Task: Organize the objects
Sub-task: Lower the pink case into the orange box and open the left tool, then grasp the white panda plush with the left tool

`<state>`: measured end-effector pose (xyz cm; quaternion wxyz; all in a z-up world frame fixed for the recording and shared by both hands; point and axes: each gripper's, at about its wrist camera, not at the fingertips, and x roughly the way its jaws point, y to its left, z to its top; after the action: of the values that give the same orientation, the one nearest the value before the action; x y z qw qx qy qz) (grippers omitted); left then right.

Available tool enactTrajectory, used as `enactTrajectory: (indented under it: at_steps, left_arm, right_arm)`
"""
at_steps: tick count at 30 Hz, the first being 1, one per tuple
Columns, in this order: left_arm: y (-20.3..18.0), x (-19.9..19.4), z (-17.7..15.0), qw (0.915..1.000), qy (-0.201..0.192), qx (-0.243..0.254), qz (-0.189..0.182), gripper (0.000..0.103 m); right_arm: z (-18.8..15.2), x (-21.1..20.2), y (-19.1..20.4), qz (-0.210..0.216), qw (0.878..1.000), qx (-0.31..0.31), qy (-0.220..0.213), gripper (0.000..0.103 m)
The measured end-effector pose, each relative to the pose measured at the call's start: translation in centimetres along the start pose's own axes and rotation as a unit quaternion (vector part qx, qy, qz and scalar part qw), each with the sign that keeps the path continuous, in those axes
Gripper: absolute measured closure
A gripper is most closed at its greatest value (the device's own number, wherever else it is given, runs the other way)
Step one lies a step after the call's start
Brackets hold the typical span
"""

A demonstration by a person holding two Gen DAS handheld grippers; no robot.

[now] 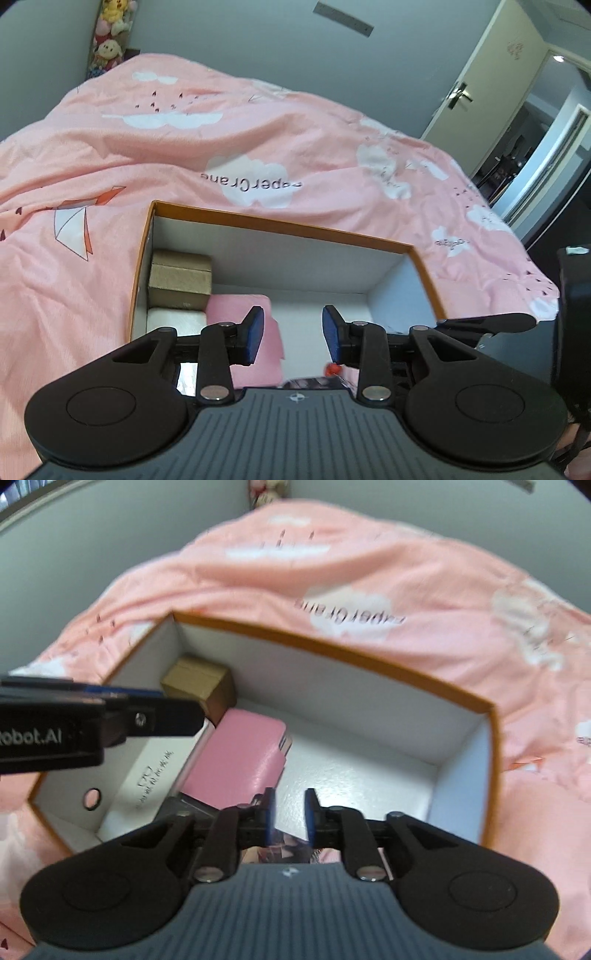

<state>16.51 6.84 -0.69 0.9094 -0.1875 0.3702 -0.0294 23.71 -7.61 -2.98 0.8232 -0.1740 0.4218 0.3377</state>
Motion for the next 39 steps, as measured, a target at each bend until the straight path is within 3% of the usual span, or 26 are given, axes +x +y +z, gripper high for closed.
enactTrajectory:
  at_steps: [5,11,13,16,25,32,39]
  left_arm:
    - [-1.5,-2.2,-1.8,0.9997,0.008,0.023,-0.009,0.057]
    - [-3.2,-4.4,-4.8,0.9974,0.005,0.071,-0.011,0.054]
    - [-3.7,-4.9,-5.6,0.9962,0.015,0.085,-0.011,0.051]
    - [-3.7,-5.3,-6.9,0.9945,0.051,0.082,-0.040,0.051]
    - [-4.2,-6.2,-11.0,0.9809,0.121,0.115,-0.099,0.051]
    - [-3.8,-5.9,-13.3,0.9770,0.158,0.108,-0.095,0.045]
    - [-3.6,-5.0,-14.3,0.9765,0.171,0.108,-0.075,0.045]
  right_arm:
    - [-2.4,-4.3,0.1,-0.013,0.999,0.013,-0.049,0.056]
    - [-6.5,-7.2,0.4,-0.015,0.996,0.016,-0.087,0.041]
    - [-8.1,-7.8,0.5,-0.017,0.997,0.023,-0.078,0.041]
    - [-10.3,-8.7,0.5,-0.018,0.997,0.051,-0.062,0.042]
    - [-15.8,-10.3,1.2,-0.047,0.994,0.095,-0.039,0.044]
    - [-18.0,-10.1,1.6,-0.057,0.990,0.125,-0.028,0.064]
    - [-18.5,-9.7,2.7,-0.053,0.993,0.105,-0.018,0.078]
